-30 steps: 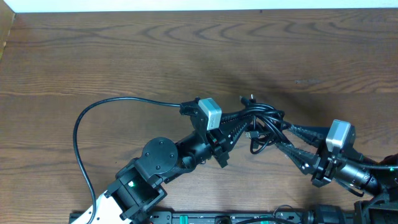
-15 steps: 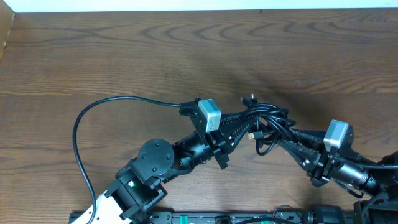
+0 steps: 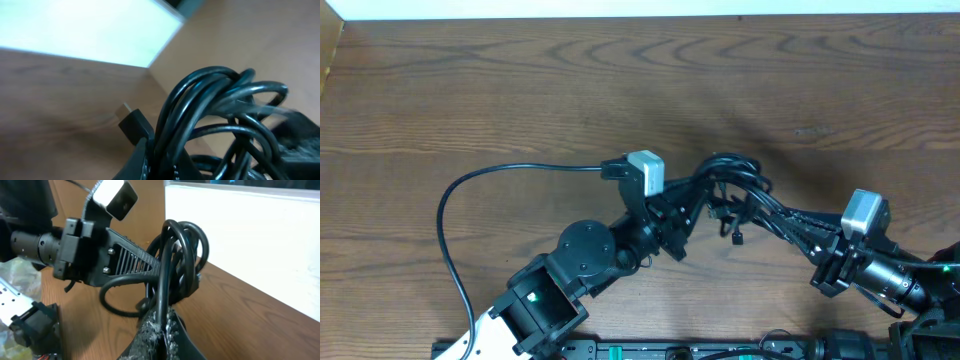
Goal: Untangle cables
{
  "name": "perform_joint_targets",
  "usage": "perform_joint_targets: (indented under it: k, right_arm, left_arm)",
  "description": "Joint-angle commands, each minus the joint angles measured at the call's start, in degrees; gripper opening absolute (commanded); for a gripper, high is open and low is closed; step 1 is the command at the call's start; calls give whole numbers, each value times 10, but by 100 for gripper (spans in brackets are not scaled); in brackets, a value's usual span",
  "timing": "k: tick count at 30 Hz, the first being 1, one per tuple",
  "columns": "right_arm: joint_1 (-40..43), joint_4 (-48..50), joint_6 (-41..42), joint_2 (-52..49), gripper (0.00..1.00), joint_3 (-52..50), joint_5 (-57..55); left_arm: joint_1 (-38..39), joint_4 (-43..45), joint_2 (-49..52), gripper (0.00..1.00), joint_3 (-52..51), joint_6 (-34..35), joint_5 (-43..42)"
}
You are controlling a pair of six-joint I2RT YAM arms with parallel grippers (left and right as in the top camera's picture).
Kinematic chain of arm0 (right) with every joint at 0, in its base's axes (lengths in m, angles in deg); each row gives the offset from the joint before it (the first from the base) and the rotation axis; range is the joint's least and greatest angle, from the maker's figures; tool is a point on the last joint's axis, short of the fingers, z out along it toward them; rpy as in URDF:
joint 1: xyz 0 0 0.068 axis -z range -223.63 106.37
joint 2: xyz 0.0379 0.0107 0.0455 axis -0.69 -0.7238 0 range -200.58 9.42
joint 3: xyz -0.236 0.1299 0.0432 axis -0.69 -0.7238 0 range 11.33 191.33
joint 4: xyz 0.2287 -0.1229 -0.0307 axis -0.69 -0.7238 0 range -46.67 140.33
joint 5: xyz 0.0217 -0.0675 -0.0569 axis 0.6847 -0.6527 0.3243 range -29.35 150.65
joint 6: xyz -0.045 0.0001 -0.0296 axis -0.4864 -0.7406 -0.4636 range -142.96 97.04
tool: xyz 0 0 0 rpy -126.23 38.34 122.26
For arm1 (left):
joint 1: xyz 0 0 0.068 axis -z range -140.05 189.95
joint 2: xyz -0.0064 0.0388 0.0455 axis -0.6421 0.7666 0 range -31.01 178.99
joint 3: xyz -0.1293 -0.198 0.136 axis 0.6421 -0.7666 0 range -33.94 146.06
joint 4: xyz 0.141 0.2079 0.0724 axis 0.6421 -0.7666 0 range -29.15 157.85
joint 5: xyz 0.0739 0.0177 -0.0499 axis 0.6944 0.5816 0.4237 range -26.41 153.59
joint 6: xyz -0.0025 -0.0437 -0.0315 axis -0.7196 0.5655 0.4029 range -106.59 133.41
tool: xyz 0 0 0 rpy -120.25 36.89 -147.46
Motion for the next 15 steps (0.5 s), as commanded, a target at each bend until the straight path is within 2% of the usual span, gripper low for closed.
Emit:
perform_joint_targets:
  k: [1,10,15]
  right_arm:
    - [0,4,-3,3,1,7,0]
    - [0,2,-2,3,1,7,-12]
    - [0,-33,56,3,1,7,-147]
  left_arm:
    - [-6,-10,-5,8,4,90,106]
    - [-6,-31,-5,7,4,160,143]
    - [-6,-31,-7,8,4,159,140]
